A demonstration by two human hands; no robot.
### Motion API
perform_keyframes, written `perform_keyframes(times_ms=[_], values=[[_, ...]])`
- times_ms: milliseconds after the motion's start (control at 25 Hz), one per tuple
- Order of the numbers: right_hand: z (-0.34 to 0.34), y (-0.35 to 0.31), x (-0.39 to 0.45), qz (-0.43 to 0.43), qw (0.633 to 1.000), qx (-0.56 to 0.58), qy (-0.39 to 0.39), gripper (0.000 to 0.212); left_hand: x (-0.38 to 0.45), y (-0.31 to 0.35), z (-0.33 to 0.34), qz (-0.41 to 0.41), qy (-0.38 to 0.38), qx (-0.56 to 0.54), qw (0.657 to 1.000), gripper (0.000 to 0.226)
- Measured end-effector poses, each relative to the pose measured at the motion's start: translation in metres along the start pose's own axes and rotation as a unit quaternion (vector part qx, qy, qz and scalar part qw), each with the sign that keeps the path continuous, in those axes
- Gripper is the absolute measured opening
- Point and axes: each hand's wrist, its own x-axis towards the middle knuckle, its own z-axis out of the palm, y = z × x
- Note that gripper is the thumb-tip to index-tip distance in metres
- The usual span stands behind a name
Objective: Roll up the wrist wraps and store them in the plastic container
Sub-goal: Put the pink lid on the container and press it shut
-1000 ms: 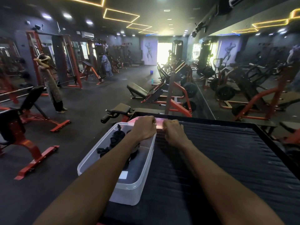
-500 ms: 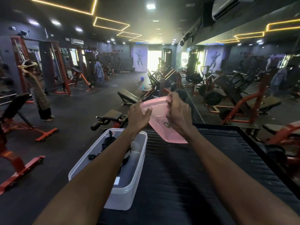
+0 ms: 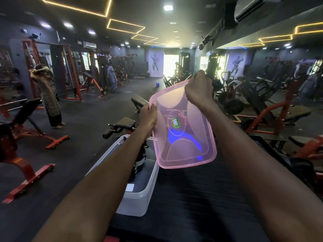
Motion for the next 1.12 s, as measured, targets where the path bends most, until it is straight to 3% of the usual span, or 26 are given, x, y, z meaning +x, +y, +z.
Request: perform_keyframes(times_ms=[160, 240, 440, 640, 840, 1000, 1120], values=[[0.001, 0.006, -0.004, 0.072, 0.991, 0.076, -0.088, 0.02, 0.007, 0.008, -0.018, -0.06, -0.001, 0.047, 0.997, 0.045], [0.017, 0.022, -0.017, 0.103, 0.983, 0.061, -0.135, 0.015, 0.013, 0.002, -0.035, -0.057, -0.016, 0.143, 0.988, 0.045], [0.084, 0.05, -0.074, 0.194, 0.961, 0.091, -0.173, 0.028, 0.009, -0.017, -0.08, -0.031, -0.04, 0.374, 0.926, 0.034], [0.126, 0.043, -0.119, 0.202, 0.96, 0.039, -0.19, 0.025, 0.004, -0.045, -0.111, -0.051, -0.045, 0.418, 0.906, 0.029], [0.134, 0.031, -0.119, 0.15, 0.969, -0.069, -0.186, 0.013, 0.01, -0.064, -0.122, -0.044, -0.043, 0.442, 0.895, 0.028], [0.147, 0.031, -0.122, 0.129, 0.968, -0.107, -0.189, 0.017, 0.012, -0.072, -0.126, -0.051, -0.066, 0.471, 0.878, 0.03], [0.146, 0.03, -0.123, 0.131, 0.966, -0.109, -0.193, 0.015, 0.009, -0.078, -0.125, -0.048, -0.072, 0.458, 0.885, 0.034]])
